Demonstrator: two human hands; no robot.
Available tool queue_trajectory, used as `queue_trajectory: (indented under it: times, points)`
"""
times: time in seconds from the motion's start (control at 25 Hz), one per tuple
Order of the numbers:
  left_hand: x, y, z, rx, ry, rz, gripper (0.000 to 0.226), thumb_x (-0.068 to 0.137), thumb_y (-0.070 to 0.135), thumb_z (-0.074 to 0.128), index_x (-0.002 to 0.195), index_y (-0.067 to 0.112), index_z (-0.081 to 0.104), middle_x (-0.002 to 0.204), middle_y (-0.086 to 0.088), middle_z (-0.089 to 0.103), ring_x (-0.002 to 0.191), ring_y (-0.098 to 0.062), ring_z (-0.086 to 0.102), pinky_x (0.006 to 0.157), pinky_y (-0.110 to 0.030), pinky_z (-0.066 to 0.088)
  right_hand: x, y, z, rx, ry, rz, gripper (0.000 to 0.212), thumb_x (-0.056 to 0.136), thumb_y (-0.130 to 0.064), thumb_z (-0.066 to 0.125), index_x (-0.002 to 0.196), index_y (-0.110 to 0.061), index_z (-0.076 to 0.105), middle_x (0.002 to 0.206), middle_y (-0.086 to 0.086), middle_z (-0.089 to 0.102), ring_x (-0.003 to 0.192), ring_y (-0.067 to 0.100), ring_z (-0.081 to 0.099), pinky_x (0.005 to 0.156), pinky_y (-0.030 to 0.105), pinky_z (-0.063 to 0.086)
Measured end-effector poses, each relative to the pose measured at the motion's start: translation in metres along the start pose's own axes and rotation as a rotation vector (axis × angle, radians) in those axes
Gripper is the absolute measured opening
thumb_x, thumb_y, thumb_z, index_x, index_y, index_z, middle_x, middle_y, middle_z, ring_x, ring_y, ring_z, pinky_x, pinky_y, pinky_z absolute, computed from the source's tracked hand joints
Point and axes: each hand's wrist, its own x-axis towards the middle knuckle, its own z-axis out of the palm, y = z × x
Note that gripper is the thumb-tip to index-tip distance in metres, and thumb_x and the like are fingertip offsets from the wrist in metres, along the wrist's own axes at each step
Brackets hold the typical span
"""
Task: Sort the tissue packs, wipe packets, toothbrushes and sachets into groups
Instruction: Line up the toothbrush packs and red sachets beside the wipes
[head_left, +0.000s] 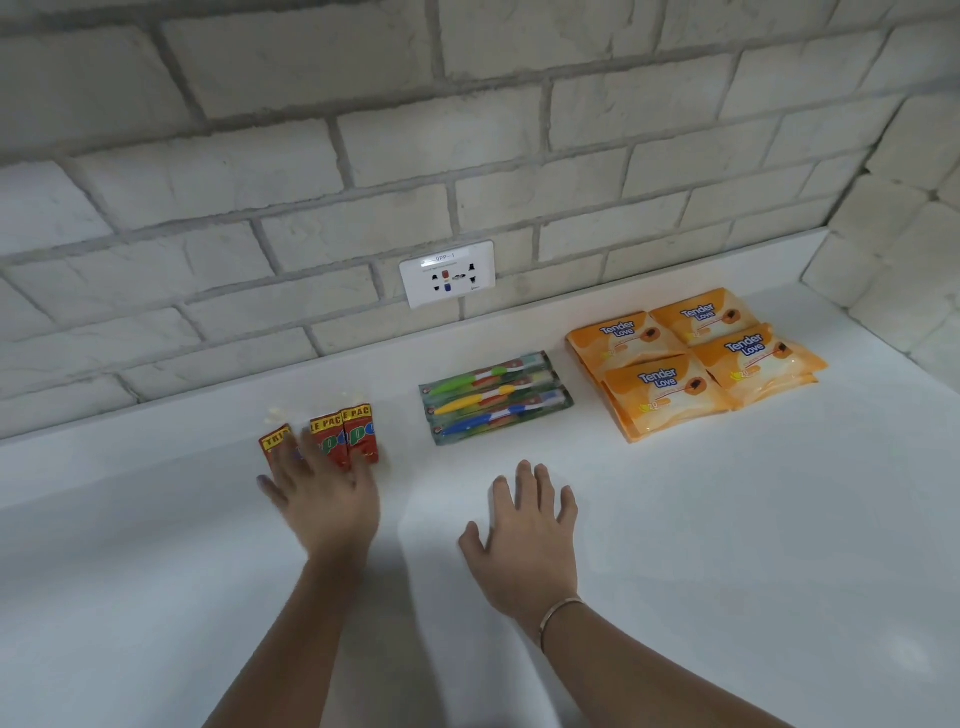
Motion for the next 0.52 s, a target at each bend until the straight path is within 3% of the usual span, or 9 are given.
queue_trajectory:
  times: [0.12, 0.28, 0.52]
  points:
    - [0.006, -0.023, -0.001, 0.035, -0.102, -0.121, 0.063, 0.096, 0.049, 0.038, 0.135, 0.0, 0.046, 0.138, -0.025, 0.053, 0.132, -0.046, 0.045, 0.115, -0.066, 0.025, 0.001, 0.001, -0.001, -0.002, -0.002, 0.001, 0.074, 0.091, -0.058, 0.023, 0.151, -0.019, 0.043, 0.168, 0.017, 0.024, 0.158, 0.038, 0.012, 0.124, 0.063, 0.011]
    - [0.002, -0.026, 0.002, 0.079, -0.167, -0.083, 0.057, 0.101, 0.046, 0.046, 0.137, 0.003, 0.047, 0.139, -0.019, 0.055, 0.132, -0.041, 0.049, 0.118, -0.063, 0.023, -0.001, -0.001, 0.001, 0.005, 0.017, 0.005, 0.073, 0.091, -0.058, 0.026, 0.149, -0.018, 0.047, 0.166, 0.017, 0.029, 0.157, 0.038, 0.017, 0.123, 0.064, 0.014]
    - [0.003, -0.025, 0.002, 0.067, -0.177, -0.068, 0.055, 0.101, 0.045, 0.046, 0.137, 0.004, 0.046, 0.14, -0.017, 0.052, 0.133, -0.04, 0.048, 0.119, -0.065, 0.02, 0.001, 0.0, -0.003, 0.002, -0.01, 0.001, 0.073, 0.093, -0.058, 0.026, 0.154, -0.019, 0.039, 0.169, 0.016, 0.021, 0.159, 0.037, 0.008, 0.125, 0.062, 0.008]
